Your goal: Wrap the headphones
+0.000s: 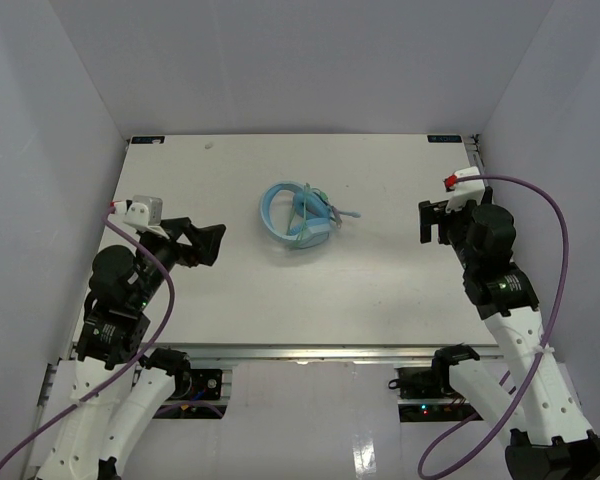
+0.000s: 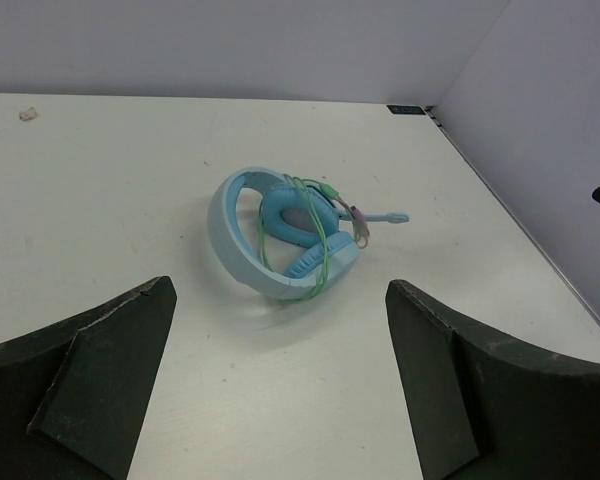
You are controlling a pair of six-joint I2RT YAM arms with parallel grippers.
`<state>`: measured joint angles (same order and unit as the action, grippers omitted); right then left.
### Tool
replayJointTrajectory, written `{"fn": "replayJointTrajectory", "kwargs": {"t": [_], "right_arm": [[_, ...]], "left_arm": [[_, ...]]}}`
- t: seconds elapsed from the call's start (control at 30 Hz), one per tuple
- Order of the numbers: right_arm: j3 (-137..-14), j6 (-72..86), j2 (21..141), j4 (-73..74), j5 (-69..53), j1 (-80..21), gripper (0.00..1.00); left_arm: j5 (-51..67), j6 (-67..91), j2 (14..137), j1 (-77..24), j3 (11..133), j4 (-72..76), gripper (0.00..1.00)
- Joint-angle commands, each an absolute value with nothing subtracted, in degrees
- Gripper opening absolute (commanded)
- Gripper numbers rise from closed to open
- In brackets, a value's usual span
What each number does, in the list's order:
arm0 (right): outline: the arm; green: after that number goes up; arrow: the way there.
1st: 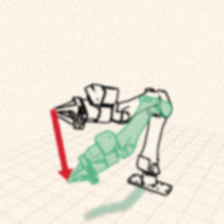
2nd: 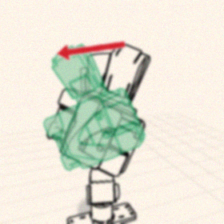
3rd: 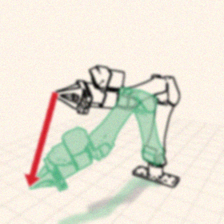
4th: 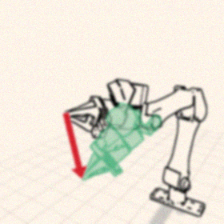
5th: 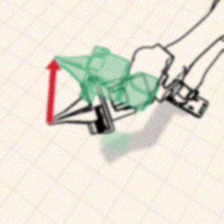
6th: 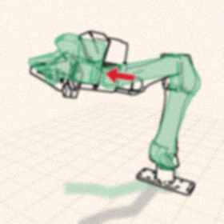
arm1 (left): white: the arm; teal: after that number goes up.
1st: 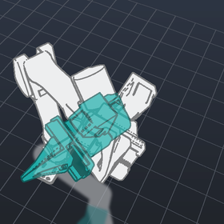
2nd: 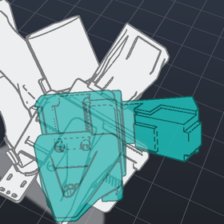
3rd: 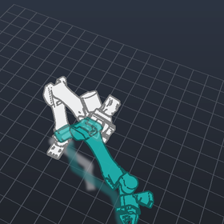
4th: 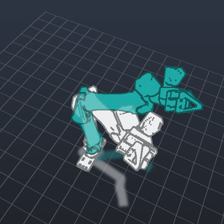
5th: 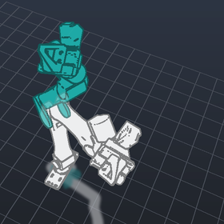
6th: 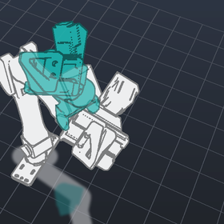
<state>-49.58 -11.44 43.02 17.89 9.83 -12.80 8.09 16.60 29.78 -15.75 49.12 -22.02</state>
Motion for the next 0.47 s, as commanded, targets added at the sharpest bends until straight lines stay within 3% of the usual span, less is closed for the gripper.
{"fn": "replayJointTrajectory", "kwargs": {"t": [0.0, 0.43], "right_arm": [[-49.47, -12.56, 41.76, 14.94, 11.94, -12.48, 0.90], [-51.33, -14.07, 41.00, 15.60, 11.56, -12.04, 0.90]], "left_arm": [[7.65, 16.79, 30.14, -15.56, 48.78, -22.41, 0.98], [7.69, 16.35, 30.72, -15.56, 49.87, -22.50, 0.98]]}}
